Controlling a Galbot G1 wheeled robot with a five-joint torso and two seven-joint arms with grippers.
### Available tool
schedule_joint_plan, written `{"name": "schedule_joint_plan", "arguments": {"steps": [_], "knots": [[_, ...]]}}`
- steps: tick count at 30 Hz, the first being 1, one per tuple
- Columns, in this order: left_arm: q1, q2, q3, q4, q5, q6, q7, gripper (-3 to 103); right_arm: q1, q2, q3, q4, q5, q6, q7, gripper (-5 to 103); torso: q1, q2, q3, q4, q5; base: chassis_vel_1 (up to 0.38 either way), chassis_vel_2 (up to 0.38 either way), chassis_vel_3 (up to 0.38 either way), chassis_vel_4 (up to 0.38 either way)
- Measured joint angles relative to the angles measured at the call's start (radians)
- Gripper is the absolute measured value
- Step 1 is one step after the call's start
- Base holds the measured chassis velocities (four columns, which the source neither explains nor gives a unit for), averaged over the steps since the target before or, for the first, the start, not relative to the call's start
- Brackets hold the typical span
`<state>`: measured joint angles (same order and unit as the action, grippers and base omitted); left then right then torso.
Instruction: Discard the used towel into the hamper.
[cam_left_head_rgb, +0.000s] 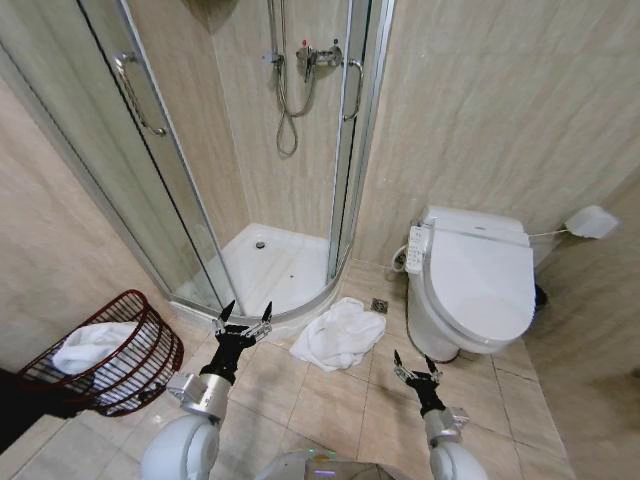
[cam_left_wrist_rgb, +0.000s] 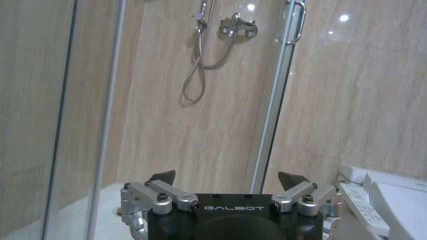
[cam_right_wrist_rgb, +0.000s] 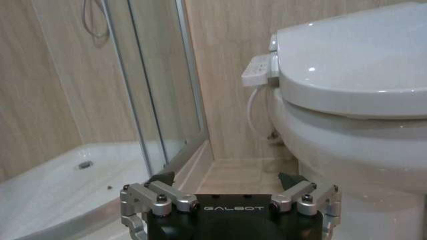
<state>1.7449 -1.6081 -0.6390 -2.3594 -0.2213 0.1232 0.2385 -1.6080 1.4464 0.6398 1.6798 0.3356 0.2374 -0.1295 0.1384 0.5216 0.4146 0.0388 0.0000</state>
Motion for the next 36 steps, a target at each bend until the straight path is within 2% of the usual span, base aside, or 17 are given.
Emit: {"name": "schedule_joint_plan", "arguments": {"steps": [3, 16, 36], "knots": [[0.0, 0.0, 0.0, 0.0, 0.0, 0.0, 0.0, 100, 0.005, 0.004, 0.004, -0.016, 0.006, 0.04, -0.005, 100, -0.006, -0.015, -0.009, 0.0, 0.0, 0.0, 0.0, 0.0, 0.0], [0.0, 0.0, 0.0, 0.0, 0.0, 0.0, 0.0, 100, 0.007, 0.004, 0.012, -0.053, -0.03, 0.099, -0.007, 100, -0.026, -0.069, -0.043, 0.0, 0.0, 0.0, 0.0, 0.0, 0.0], [0.0, 0.0, 0.0, 0.0, 0.0, 0.0, 0.0, 100, -0.002, 0.002, 0.004, -0.045, 0.009, 0.107, -0.025, 100, -0.056, -0.15, -0.094, 0.0, 0.0, 0.0, 0.0, 0.0, 0.0]]}}
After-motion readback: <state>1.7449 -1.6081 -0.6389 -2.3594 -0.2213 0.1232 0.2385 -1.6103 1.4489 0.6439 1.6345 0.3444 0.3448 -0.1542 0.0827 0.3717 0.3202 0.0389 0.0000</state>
